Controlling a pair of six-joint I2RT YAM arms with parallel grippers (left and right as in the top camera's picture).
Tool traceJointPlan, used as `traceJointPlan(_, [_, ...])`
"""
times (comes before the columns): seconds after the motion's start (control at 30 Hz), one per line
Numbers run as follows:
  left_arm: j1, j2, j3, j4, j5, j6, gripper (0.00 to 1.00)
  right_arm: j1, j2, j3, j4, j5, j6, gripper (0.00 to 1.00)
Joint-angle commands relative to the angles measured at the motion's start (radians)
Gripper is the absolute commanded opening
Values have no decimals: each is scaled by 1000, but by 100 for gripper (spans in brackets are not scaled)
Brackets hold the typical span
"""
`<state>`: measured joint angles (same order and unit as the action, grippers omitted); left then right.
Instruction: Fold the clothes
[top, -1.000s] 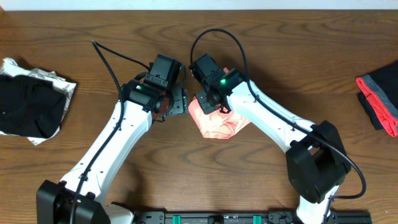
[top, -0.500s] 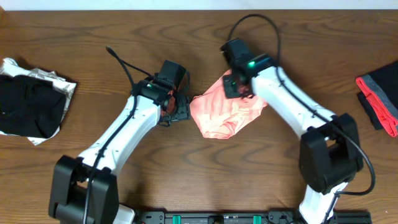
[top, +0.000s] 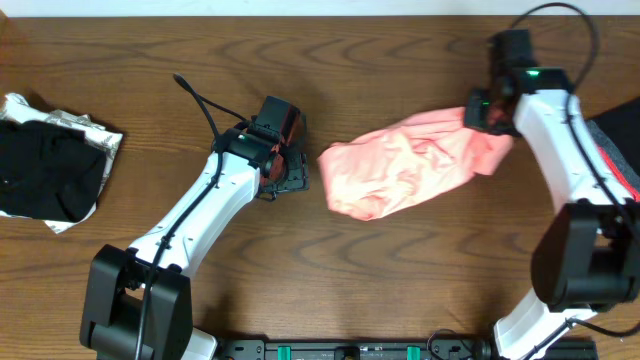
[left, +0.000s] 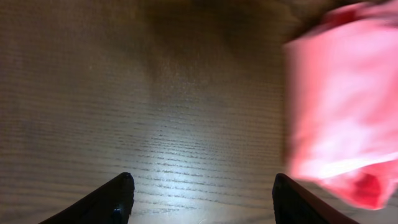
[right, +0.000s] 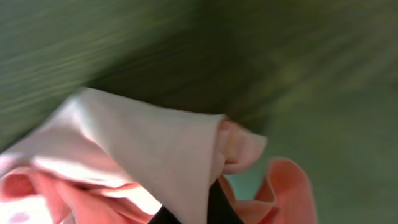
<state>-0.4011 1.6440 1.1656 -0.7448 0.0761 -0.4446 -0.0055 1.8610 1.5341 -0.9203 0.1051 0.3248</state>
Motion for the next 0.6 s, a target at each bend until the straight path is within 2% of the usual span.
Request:
traceJointPlan(0.0, [3, 3, -5, 2, 3, 10, 72, -89, -26, -5, -15, 22, -38, 1])
traceJointPlan(0.37, [3, 3, -5, 2, 3, 10, 72, -296, -27, -5, -37, 26, -71, 1])
traceJointPlan(0.57, [3, 3, -5, 2, 3, 10, 72, -298, -61, -2, -42, 21, -132, 1])
